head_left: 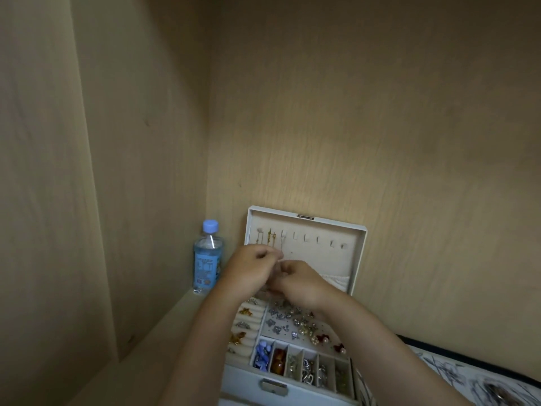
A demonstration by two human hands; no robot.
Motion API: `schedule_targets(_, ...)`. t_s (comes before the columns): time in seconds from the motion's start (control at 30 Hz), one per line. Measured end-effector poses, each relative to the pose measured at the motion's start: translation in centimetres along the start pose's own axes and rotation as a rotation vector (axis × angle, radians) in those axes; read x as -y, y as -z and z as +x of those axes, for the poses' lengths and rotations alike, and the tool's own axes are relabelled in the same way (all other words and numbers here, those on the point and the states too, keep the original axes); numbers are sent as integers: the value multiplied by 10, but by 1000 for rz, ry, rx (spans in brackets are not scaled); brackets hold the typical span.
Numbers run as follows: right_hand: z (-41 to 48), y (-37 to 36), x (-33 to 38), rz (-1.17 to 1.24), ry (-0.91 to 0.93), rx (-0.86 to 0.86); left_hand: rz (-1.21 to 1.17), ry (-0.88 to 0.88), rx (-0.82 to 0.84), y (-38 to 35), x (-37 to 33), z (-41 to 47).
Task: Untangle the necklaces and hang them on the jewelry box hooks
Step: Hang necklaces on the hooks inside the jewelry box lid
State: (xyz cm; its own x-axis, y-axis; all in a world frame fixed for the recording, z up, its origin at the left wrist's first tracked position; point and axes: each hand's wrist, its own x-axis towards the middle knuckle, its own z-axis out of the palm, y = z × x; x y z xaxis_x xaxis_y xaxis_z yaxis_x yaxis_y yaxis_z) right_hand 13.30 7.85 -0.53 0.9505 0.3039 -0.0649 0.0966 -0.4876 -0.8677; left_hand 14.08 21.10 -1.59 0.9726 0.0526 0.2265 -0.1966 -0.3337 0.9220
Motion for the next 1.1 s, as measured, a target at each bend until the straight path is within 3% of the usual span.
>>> schedule_targets(0.13,-5,13,1,-384,5,-3,25,63,-1,2,8,-3)
schedule_targets(0.23,-7,23,7,-459,52,-44,-9,106,112,-1,6,-8)
schedule_targets(0.37,-4,37,22,-362,121,-184,52,104,292,-8,1,-15)
schedule_targets(0.47,4,42,27,-221,123,-273,-71,127,353,-7,-3,-18)
schedule_targets(0.67,0,39,26,-124,96,-241,-200,85,248,13,5,-11)
schedule_targets(0.83,-5,19,15,-111,16,49,-91,-14,172,24,6,-6)
schedule_targets(1.1,2,4,11,111,55,-114,66,-130,85,23,-3,-10)
